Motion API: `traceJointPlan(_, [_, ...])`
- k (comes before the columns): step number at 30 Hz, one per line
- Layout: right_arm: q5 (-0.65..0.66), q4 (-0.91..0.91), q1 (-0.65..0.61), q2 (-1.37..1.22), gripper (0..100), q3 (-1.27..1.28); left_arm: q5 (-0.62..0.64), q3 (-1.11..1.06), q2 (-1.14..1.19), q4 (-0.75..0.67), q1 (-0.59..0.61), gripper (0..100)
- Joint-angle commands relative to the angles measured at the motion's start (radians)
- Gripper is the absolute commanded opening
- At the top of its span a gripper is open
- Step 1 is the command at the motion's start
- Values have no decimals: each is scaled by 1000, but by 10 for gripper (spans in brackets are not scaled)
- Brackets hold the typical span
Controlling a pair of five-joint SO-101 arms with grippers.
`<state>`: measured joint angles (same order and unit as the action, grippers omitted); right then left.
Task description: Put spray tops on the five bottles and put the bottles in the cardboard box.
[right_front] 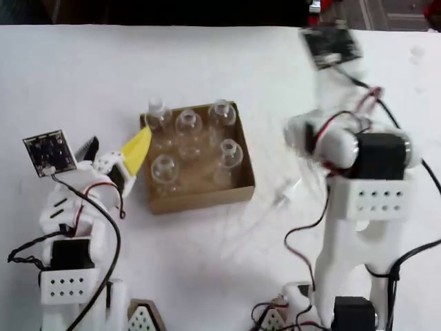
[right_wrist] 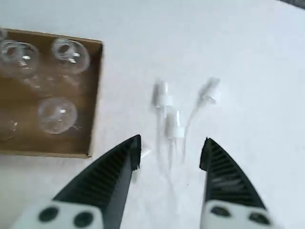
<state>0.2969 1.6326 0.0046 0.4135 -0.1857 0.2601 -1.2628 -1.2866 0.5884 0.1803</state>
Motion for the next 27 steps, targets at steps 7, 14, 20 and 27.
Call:
traceJointPlan(7, [-6, -463, 189, 22, 155, 454, 14, -14, -12, -86, 13, 358])
traceJointPlan(14, [83, -481, 67, -41, 156, 448, 12, -14, -12, -84, 13, 358])
traceJointPlan(20, [18, -265, 19, -315, 156, 187, 14, -14, -12, -84, 15, 358])
traceJointPlan(27, [-180, -88, -8, -472, 152, 28, 12, -12, -13, -81, 15, 358])
